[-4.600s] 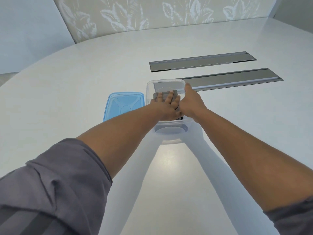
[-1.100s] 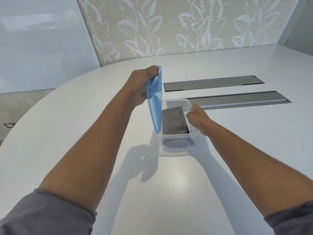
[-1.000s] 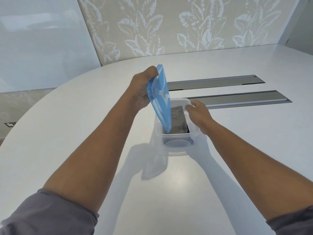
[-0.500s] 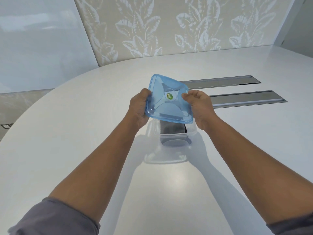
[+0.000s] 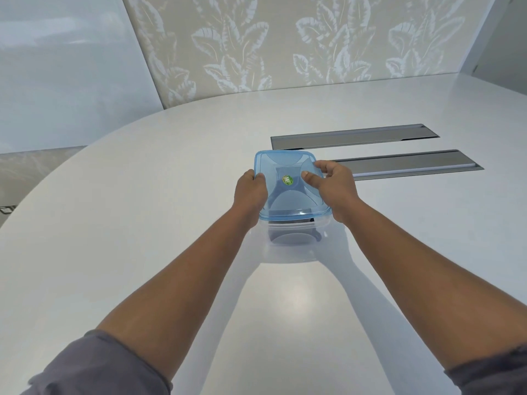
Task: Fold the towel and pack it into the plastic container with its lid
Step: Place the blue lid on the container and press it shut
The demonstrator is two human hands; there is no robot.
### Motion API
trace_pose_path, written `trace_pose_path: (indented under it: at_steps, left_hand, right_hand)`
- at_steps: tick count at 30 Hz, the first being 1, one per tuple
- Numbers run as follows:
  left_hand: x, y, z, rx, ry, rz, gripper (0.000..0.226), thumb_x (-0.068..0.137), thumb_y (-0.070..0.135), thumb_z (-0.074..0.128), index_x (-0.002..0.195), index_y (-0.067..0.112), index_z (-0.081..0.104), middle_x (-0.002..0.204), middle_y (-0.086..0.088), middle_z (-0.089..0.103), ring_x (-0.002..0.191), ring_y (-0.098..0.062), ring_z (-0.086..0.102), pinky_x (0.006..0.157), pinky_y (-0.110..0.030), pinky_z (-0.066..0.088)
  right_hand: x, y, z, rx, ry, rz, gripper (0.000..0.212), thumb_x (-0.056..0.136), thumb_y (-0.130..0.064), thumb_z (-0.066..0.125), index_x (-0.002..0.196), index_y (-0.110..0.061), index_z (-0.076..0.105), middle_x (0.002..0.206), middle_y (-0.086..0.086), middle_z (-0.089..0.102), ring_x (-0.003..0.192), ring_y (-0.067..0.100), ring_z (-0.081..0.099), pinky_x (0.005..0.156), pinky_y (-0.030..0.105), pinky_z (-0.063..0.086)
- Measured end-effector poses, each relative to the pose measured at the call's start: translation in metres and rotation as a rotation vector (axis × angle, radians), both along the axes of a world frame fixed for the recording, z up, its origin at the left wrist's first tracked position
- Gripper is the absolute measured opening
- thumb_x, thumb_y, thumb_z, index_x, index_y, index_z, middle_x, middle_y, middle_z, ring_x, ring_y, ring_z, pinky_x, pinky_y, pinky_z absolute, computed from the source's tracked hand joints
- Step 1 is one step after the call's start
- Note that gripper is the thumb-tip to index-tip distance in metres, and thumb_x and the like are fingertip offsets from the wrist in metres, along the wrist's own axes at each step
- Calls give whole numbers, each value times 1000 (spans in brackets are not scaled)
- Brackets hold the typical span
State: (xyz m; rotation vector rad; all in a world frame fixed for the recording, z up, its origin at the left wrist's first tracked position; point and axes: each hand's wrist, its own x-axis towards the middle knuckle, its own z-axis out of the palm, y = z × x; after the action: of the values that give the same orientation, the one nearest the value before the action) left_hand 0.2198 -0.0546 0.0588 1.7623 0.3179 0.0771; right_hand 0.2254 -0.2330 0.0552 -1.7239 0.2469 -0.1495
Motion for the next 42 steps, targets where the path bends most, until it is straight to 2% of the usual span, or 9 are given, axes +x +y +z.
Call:
trace_pose_path:
  at_steps: [14,20,24,27,32,34,36,38,42]
  left_hand:
    - [-1,-3,-12,143,64,-32,25,106,22,34,93,7,49,86,-7,48,75,-20,42,59,-30,33]
    - [-3,-2,-15,207,18,-98,22,109,18,30,111,11,50,100,-4,50,83,-19,44,54,-18,37]
    - [-8,0,-20,276,-27,-167,49,111,19,26,160,19,27,147,-5,49,105,-12,41,64,-10,37]
    - [-10,1,-25,316,-80,-146,47,111,19,27,157,13,35,116,5,54,102,-16,41,77,-23,38]
    - [-6,0,-29,379,-96,-144,47,110,21,29,156,12,36,99,15,49,98,-17,41,69,-25,36]
    - [-4,1,-31,435,-99,-203,54,108,33,31,157,12,34,130,-7,58,104,-26,52,81,-30,41]
    - [-3,2,-33,540,-62,-255,62,106,45,32,162,17,24,167,-14,21,141,-32,40,109,-40,39]
    - [-3,4,-31,707,-36,-298,64,107,49,31,164,24,17,172,-4,-5,156,-32,11,122,-51,23]
    - [2,4,-17,1146,-80,-353,69,103,57,28,158,16,30,170,-6,19,157,-33,3,121,-51,21]
  right_hand:
    - [-2,1,-12,-193,49,33,63,91,-37,76,146,-16,53,146,5,56,129,29,57,106,51,51]
    - [-1,7,-8,-429,83,150,55,106,-25,54,156,-7,40,154,9,47,130,30,53,95,34,46]
    - [-5,9,-10,-635,120,206,19,106,-5,37,103,-4,56,121,14,48,105,31,52,74,33,44]
    - [-13,10,-12,-757,59,228,30,107,-5,34,78,-11,40,109,8,43,105,27,46,81,39,46]
    - [-14,3,-25,-579,-11,183,45,111,-23,31,147,-1,45,140,12,48,128,30,49,97,29,35]
    - [-15,3,-26,-553,-13,186,49,112,-24,32,155,-3,37,154,10,42,142,28,40,108,29,30]
    - [-15,3,-27,-549,-21,189,51,112,-27,32,159,-6,33,165,8,32,151,24,30,117,30,23]
    - [-15,3,-26,-572,-24,205,53,111,-31,33,160,-9,30,170,6,21,154,23,23,120,32,21]
    - [-15,4,-24,-622,-11,253,57,111,-34,34,162,-11,23,173,0,8,155,21,22,118,33,23]
